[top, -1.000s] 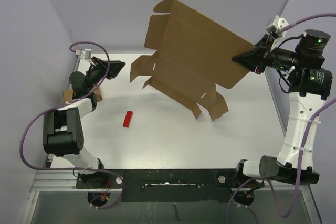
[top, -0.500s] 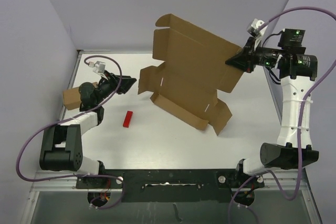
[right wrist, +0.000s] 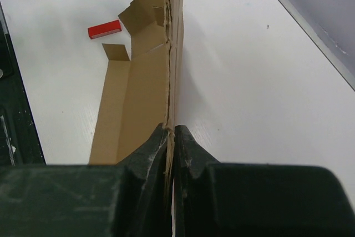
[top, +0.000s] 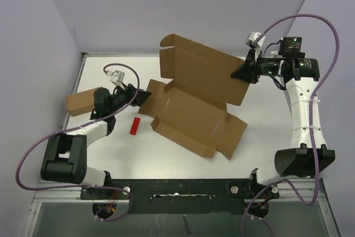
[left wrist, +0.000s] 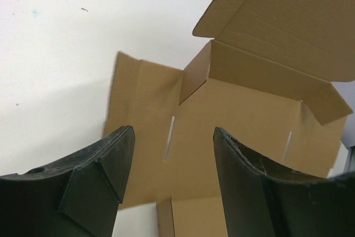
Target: Fold the paper box
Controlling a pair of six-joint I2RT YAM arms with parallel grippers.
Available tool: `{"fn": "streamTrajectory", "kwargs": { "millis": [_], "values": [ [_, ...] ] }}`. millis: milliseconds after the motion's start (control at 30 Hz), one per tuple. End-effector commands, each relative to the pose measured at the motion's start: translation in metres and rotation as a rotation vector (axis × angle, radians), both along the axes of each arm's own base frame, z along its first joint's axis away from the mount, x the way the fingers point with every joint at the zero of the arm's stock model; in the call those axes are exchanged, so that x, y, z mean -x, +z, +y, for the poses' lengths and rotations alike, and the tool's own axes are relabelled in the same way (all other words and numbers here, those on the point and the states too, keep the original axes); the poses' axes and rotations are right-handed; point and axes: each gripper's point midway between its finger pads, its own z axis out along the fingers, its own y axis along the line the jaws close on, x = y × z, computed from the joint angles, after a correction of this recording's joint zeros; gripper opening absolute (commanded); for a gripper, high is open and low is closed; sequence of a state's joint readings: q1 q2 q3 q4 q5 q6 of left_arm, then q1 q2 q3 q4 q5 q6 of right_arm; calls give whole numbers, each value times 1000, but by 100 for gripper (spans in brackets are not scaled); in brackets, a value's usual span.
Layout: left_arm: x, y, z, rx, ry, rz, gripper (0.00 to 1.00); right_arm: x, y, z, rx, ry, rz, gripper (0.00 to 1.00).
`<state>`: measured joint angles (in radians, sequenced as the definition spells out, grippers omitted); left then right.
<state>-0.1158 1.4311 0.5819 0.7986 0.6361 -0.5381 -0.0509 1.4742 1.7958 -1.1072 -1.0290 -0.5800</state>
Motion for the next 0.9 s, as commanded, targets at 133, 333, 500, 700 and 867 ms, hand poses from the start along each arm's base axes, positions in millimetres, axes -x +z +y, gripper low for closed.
{"fn": "streamTrajectory", "kwargs": {
  "millis": [133, 333, 500, 700, 867],
  "values": [
    [1, 1, -6, -66, 10, -45, 57, 11, 6, 8, -48, 31, -11, 0],
    [1, -5, -5, -101, 25, -17, 56, 3, 2, 2, -48, 0, -2, 0],
    [5, 16, -5, -94, 28, -37, 56, -3, 7, -2, -37, -13, -32, 0],
    [5, 15, 5, -146, 94, -10, 56, -9, 19, -5, -10, -18, -86, 0],
    [8, 21, -5, -121, 67, -23, 55, -13, 29, -8, 9, -25, -128, 0]
  ]
}}
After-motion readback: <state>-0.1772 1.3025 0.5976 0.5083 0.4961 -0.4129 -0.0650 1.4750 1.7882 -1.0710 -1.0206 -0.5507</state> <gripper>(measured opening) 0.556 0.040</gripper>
